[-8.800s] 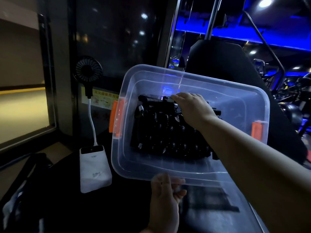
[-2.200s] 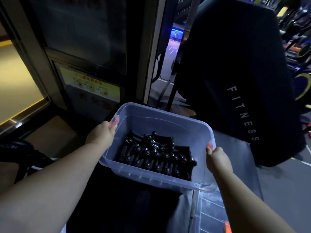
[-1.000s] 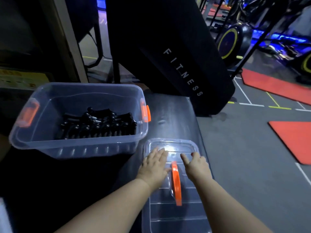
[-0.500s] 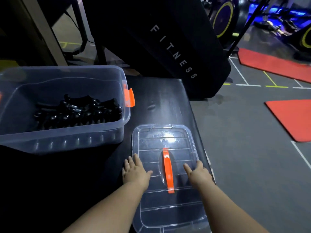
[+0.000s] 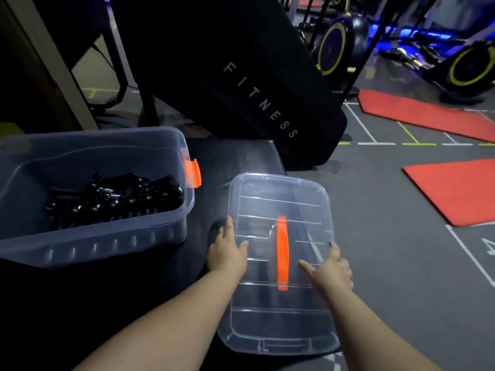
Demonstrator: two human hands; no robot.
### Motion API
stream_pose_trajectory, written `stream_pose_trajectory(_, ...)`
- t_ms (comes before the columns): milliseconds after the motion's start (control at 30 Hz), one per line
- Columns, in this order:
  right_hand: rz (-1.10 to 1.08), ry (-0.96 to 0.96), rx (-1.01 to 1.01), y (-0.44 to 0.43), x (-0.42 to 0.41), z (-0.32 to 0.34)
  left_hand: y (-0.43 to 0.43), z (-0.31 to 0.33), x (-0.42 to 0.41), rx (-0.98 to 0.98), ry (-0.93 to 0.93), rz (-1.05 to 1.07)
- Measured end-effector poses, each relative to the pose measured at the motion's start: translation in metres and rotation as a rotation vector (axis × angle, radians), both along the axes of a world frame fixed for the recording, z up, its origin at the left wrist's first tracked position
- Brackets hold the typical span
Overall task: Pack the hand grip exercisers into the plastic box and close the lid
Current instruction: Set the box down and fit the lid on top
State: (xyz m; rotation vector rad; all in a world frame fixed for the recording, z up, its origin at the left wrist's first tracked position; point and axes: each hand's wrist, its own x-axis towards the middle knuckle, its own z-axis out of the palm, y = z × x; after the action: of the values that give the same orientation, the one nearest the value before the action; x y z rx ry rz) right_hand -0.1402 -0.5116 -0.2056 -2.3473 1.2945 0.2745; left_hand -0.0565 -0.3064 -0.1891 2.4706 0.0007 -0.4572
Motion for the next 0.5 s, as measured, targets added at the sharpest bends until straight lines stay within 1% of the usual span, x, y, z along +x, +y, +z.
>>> stream_pose_trajectory(133,-0.008,-0.100,-0.040,-0.016,0.012,0.045,-0.005,0.047,0.016,-0.131,-0.051,0.023)
stream_pose_trajectory(267,0.041,-0.191,-0.094,-0.017,0.026,0.096,0.004,0.089,0.031,-0.283,-0.065,0.087)
stream_pose_trajectory(400,0.115,-0.261,-0.127,0.002,0.045,0.144,0.028,0.125,0.045,-0.526,-0.005,0.263)
stream_pose_trajectory(500,0.158,-0.315,-0.125,0.027,0.060,0.171,0.055,0.144,0.053,-0.784,0.075,0.411)
